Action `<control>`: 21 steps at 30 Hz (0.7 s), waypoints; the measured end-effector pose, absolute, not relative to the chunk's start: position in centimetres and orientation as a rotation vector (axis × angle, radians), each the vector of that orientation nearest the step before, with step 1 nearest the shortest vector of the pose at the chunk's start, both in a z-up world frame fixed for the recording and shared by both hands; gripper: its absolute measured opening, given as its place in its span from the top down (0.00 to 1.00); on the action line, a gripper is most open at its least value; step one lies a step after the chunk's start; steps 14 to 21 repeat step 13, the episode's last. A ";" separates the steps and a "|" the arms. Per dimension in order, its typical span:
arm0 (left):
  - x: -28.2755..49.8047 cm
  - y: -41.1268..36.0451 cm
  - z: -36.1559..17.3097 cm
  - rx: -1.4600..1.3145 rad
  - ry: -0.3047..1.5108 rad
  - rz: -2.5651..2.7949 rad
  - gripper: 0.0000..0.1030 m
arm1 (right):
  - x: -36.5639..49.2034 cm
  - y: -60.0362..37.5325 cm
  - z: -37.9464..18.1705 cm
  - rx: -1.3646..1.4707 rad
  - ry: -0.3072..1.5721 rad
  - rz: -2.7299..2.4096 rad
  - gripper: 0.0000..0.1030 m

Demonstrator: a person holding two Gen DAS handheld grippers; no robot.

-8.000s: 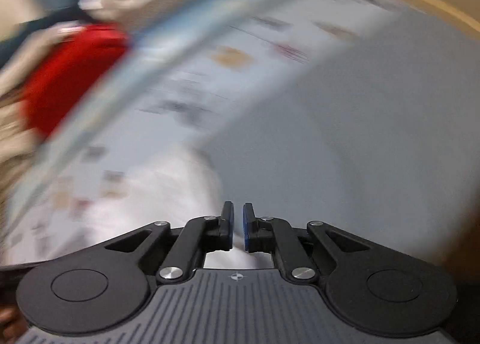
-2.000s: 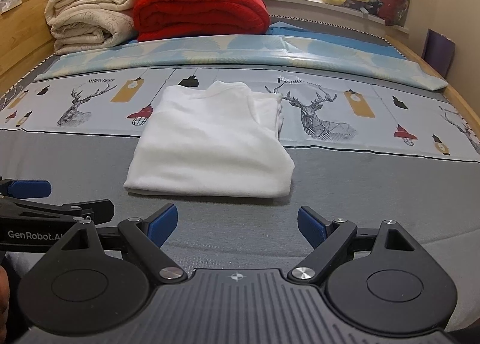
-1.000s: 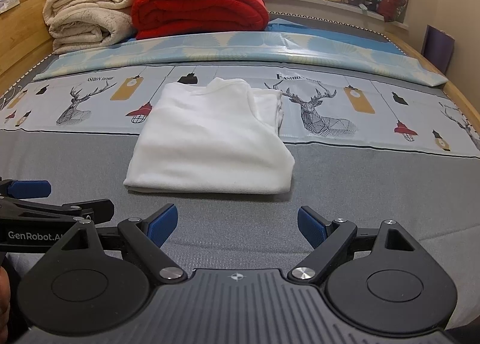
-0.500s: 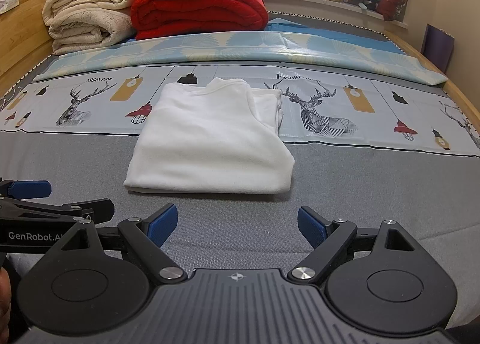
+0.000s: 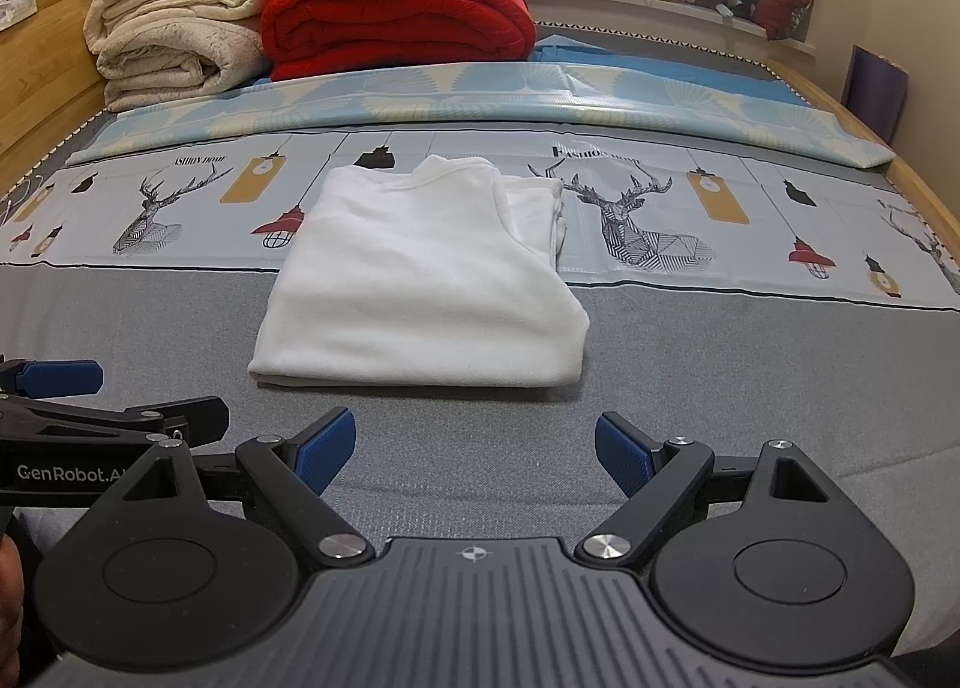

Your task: Fold small clothes

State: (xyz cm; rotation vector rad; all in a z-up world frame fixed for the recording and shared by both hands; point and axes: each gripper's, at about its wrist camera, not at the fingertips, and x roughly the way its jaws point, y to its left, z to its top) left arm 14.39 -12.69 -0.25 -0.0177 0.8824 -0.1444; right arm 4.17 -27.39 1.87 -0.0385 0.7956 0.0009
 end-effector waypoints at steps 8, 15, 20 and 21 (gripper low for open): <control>14.4 -12.5 0.1 -0.012 0.874 -0.148 0.01 | 4.2 -27.5 1.9 -0.038 0.796 0.002 0.15; 14.3 -12.6 0.0 -0.008 0.867 -0.148 0.01 | 4.1 -27.3 1.9 -0.035 0.796 -0.002 0.15; 14.3 -12.6 0.0 -0.008 0.867 -0.148 0.01 | 4.1 -27.3 1.9 -0.035 0.796 -0.002 0.15; 14.3 -12.6 0.0 -0.008 0.867 -0.148 0.01 | 4.1 -27.3 1.9 -0.035 0.796 -0.002 0.15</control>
